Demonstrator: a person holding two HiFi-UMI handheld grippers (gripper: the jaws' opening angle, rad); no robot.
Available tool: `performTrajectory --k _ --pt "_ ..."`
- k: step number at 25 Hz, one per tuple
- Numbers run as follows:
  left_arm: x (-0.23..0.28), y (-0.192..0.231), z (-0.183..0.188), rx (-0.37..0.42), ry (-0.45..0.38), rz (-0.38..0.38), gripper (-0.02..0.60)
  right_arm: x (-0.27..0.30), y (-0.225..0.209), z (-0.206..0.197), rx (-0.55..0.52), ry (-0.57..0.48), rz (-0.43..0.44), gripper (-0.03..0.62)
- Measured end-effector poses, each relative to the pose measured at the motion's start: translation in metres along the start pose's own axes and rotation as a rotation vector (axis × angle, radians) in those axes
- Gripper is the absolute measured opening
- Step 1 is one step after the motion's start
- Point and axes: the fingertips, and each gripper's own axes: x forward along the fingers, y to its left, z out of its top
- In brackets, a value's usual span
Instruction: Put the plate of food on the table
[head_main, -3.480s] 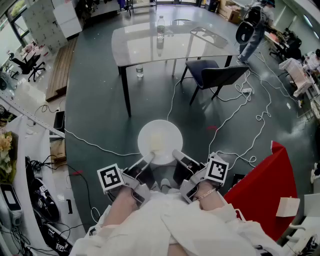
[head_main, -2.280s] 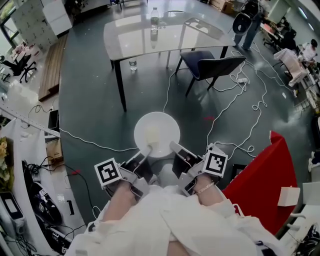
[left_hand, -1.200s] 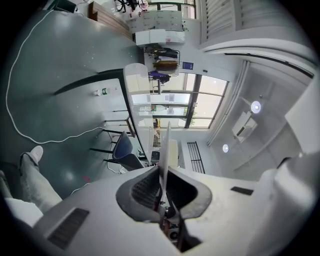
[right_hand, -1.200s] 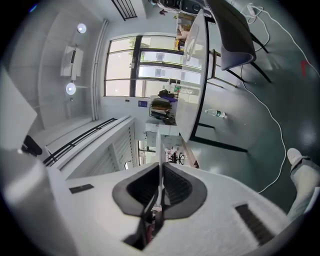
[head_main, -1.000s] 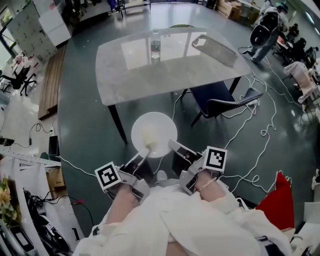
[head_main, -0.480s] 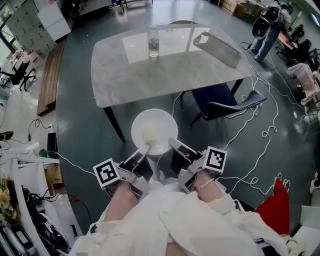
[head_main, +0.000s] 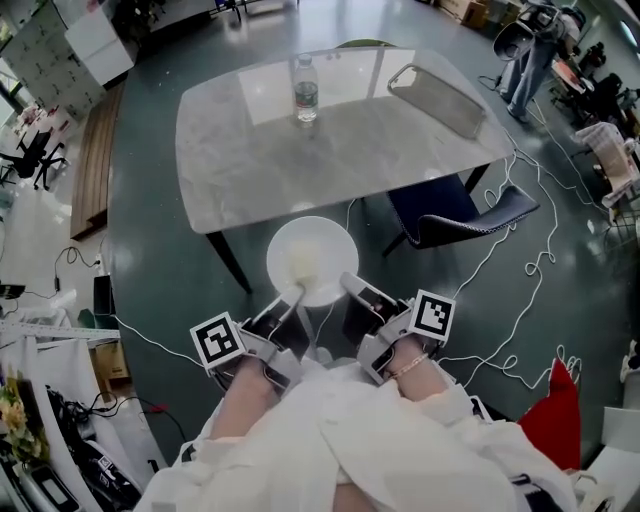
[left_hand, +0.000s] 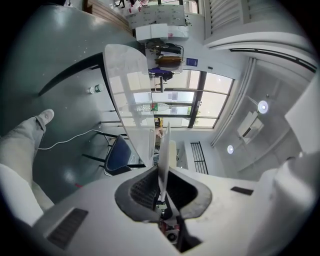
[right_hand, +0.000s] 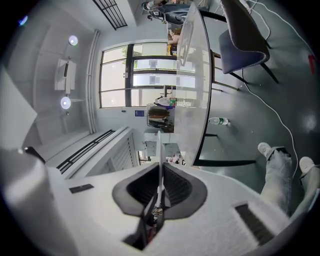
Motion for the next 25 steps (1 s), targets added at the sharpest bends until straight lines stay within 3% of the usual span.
performTrajectory --k 25 --pt "0.111 -0.038 0.257 0.012 0.092 -0.021 0.038 0.247 0.027 0.124 -0.007 -0.07 -0.004 0.014"
